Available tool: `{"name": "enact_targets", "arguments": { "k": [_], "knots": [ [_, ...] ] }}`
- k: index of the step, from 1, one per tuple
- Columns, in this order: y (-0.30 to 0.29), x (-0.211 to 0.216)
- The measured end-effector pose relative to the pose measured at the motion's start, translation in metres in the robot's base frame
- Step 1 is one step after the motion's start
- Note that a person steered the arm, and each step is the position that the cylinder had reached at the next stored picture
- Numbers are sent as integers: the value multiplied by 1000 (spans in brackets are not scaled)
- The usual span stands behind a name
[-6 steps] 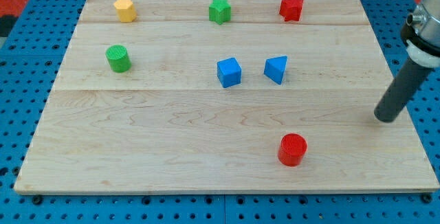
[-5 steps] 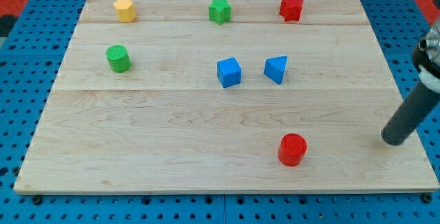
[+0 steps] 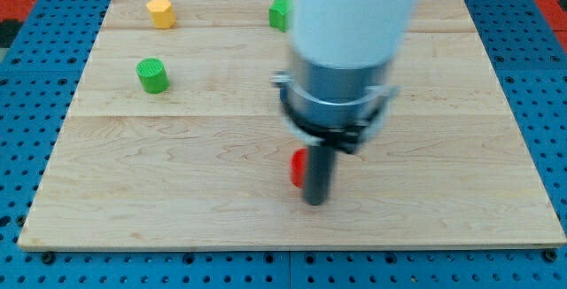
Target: Move the red circle to the bottom left
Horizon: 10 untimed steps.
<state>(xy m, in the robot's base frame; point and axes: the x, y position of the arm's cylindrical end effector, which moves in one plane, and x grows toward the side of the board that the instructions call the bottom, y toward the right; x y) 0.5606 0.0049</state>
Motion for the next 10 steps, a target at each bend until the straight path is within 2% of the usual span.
{"name": "enact_targets", "arguments": {
  "k": [1,4,5,6,7,9,10],
  "knots": [
    [-75,-3],
    [-82,-11],
    [-28,3],
    [56,-8],
    [41,-35],
    [-133,-28],
    [-145,-67]
  ]
}}
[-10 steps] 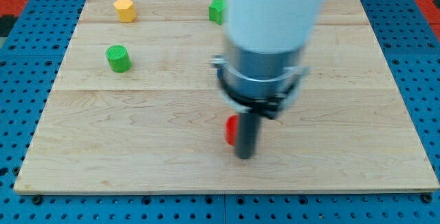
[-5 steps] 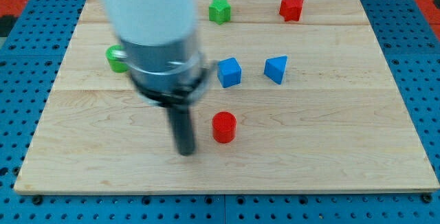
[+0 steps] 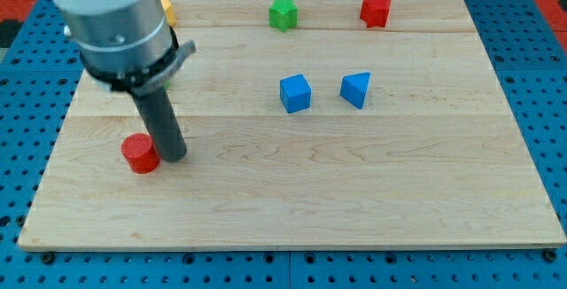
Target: Move the red circle to the bottom left
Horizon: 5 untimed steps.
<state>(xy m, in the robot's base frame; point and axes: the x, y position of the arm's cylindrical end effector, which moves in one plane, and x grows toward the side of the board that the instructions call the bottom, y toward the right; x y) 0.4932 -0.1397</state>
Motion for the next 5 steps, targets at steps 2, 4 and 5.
{"name": "enact_targets", "arguments": {
  "k": [2,4,5],
  "knots": [
    [-65,24],
    [55,-116],
    [159,-151]
  ]
}}
